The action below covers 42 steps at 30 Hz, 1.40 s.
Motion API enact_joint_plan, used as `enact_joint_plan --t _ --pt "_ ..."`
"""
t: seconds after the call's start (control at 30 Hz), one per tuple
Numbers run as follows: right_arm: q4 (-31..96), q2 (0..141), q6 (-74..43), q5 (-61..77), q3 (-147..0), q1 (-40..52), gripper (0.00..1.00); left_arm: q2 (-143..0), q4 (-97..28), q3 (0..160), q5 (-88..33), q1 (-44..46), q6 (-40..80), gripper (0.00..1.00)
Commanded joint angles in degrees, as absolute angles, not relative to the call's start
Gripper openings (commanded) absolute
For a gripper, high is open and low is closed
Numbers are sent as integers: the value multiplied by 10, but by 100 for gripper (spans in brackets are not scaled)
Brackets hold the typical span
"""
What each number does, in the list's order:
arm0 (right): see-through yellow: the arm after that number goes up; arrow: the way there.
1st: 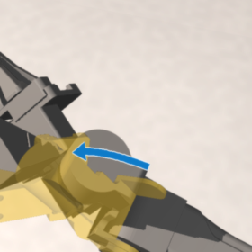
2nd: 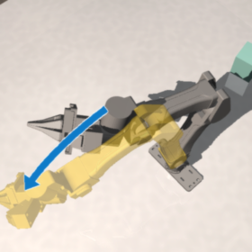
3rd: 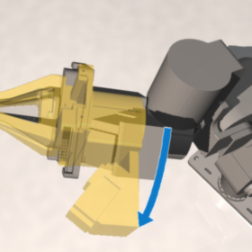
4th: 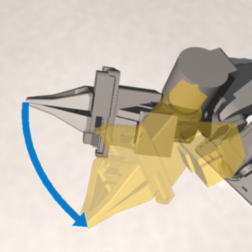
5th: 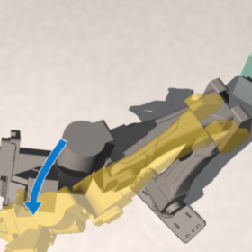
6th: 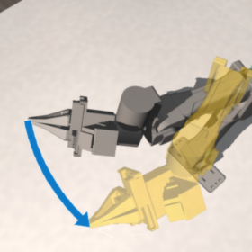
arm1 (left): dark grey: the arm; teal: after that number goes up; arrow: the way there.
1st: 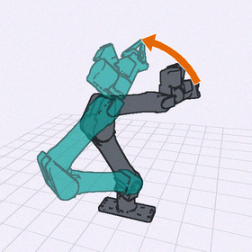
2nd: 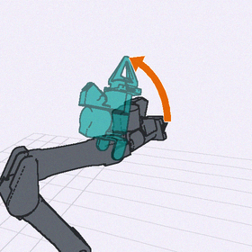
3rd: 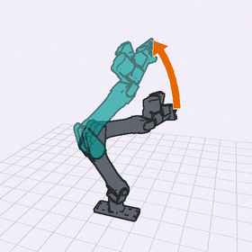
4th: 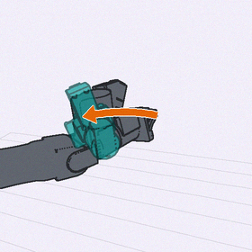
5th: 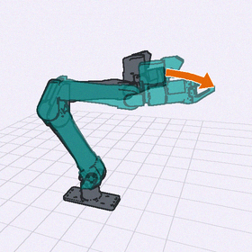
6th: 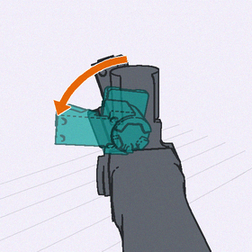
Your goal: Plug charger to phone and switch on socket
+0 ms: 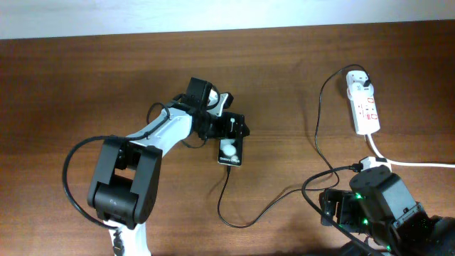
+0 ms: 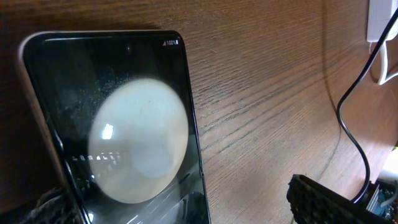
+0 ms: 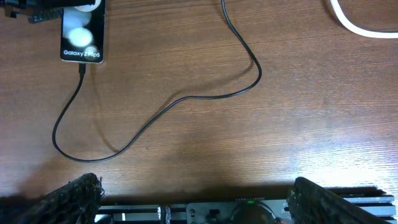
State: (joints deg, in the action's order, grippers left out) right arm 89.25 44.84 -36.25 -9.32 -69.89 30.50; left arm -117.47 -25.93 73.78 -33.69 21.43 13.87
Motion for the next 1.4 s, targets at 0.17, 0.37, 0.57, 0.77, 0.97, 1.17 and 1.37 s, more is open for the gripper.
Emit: enact_joint_plan --t 0.17,0.37,0.57,0.77,0.97,1.17,1.37 --pt "891 447 -369 -90 -695 302 99 -1238 -284 696 -187 208 134 99" --pt "891 447 -369 -90 -695 302 99 -1238 -305 696 -78 208 134 99" --pt "891 447 -369 -90 -695 302 99 -1234 -361 724 -74 202 134 99" --pt "891 447 -369 -90 -695 302 99 -1114 -442 768 0 179 134 99" --pt "891 447 -369 -90 -695 302 99 -930 -490 768 101 177 134 99" --pt "891 447 -369 -90 -695 302 99 -778 -501 768 148 177 134 99" --pt "891 447 -369 -90 -695 302 99 -640 -576 768 216 177 134 99"
